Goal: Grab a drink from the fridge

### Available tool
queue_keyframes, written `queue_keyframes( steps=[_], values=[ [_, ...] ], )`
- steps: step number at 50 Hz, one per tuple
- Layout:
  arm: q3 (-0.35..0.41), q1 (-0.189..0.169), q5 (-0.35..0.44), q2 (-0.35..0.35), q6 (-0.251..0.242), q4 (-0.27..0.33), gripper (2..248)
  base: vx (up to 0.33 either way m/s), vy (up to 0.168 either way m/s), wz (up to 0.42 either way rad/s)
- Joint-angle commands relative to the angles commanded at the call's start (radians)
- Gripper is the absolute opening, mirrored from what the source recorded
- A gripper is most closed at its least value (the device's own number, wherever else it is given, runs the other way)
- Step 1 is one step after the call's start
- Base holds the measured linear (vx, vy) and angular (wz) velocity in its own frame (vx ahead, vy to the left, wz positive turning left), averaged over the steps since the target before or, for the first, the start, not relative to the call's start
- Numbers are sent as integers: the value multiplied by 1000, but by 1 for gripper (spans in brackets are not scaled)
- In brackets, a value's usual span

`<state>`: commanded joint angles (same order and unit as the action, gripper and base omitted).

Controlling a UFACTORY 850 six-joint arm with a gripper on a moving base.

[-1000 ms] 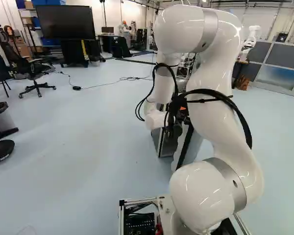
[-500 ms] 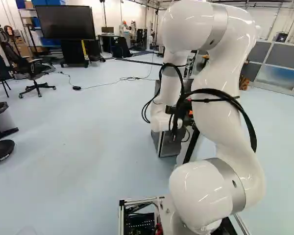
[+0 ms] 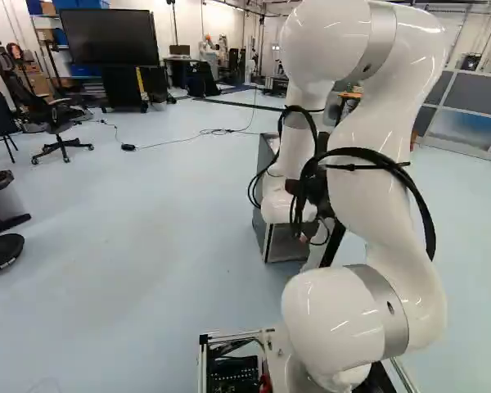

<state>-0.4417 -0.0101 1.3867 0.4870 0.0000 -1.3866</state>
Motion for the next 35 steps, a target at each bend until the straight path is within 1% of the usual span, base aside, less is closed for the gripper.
queue_keyframes(
  steps=[16,35],
  values=[
    [25,-62,0,-12,0,-1,247,0,0,0],
    [43,-145,0,-20,0,-28,247,0,0,0]
  ],
)
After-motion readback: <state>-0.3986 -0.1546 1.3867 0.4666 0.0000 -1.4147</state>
